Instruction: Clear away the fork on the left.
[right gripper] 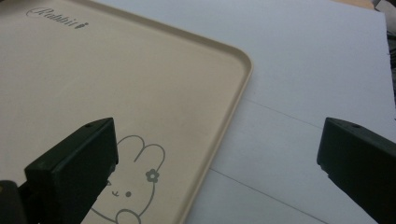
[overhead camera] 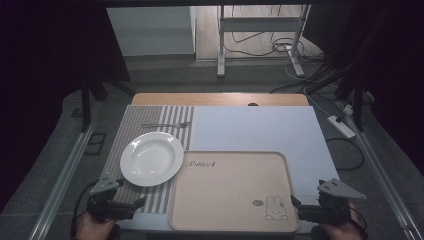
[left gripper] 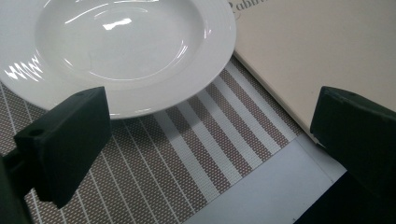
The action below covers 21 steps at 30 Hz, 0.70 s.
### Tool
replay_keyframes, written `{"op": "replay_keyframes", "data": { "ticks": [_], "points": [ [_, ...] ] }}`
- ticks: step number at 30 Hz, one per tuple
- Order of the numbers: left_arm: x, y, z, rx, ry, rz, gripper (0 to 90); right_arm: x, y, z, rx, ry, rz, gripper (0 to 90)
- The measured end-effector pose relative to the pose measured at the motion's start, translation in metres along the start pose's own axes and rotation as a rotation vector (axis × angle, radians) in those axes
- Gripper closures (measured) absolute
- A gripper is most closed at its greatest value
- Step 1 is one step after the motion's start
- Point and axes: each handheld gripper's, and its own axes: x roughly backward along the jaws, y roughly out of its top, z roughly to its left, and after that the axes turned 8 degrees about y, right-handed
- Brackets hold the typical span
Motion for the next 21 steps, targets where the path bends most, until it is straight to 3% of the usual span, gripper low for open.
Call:
{"op": "replay_keyframes", "data": {
  "ticks": [7,21],
  "points": [
    [0.0,-0.0003,0.0014,0.006,-0.014,-0.003,0.0,-0.0019,0.0009,-0.0016,-0.024,0.006,0.018,0.0],
    [0.0002,-0.0005,0.0018,0.012,-0.013,0.0,0.0,-0.0055,0.0027,-0.0019,0.006,0.003,0.032,0.0]
  ]
}}
